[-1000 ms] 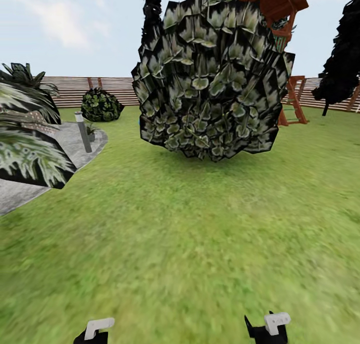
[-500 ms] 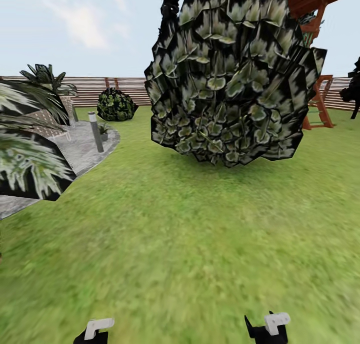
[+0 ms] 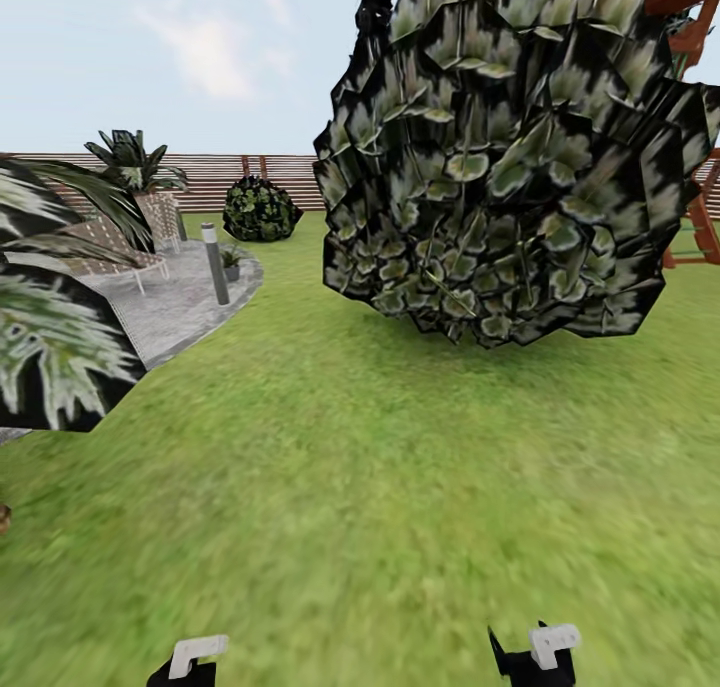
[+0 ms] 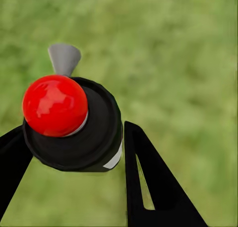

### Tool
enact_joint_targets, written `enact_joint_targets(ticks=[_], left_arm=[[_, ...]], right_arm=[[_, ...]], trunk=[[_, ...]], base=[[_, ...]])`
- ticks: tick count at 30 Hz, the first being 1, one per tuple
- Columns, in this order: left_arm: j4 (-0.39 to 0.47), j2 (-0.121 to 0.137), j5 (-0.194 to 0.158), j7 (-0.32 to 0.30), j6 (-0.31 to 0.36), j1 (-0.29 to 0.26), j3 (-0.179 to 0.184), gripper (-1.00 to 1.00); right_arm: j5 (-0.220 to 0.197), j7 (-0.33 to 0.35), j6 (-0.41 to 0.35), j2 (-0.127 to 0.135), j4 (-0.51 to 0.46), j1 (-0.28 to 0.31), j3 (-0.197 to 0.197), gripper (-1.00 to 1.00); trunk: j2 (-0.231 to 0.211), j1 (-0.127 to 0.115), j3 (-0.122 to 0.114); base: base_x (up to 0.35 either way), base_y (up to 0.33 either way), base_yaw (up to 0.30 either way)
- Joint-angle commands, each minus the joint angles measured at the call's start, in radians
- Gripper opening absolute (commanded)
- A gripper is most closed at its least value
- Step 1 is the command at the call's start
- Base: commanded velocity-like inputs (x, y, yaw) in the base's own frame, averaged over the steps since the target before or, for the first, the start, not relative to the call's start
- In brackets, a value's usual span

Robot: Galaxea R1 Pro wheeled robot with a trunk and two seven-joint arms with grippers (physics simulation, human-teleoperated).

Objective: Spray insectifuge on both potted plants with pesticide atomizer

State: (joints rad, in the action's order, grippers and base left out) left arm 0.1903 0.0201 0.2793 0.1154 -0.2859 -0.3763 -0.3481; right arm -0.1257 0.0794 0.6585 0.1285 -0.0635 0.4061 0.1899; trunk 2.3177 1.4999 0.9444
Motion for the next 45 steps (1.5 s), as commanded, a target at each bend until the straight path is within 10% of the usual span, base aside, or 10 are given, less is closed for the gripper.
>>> enact_joint_targets(ticks=[1, 45], left_arm=[[-0.002, 0.0, 0.011, 0.004, -0.004, -0.001, -0.005, -1.0], [-0.002, 0.0, 0.011, 0.004, -0.004, -0.001, -0.005, -1.0]], right_arm=[[-0.011, 0.008, 0.003, 0.0, 0.001, 0.0, 0.003, 1.0], [-0.011, 0.01, 0.003, 0.0, 0.001, 0.0, 0.003, 1.0]], trunk=[[0.0, 0.0, 0.001], [0.0, 0.0, 0.001]], base=[[0.34, -0.106, 0.172], [0.34, -0.099, 0.085]])
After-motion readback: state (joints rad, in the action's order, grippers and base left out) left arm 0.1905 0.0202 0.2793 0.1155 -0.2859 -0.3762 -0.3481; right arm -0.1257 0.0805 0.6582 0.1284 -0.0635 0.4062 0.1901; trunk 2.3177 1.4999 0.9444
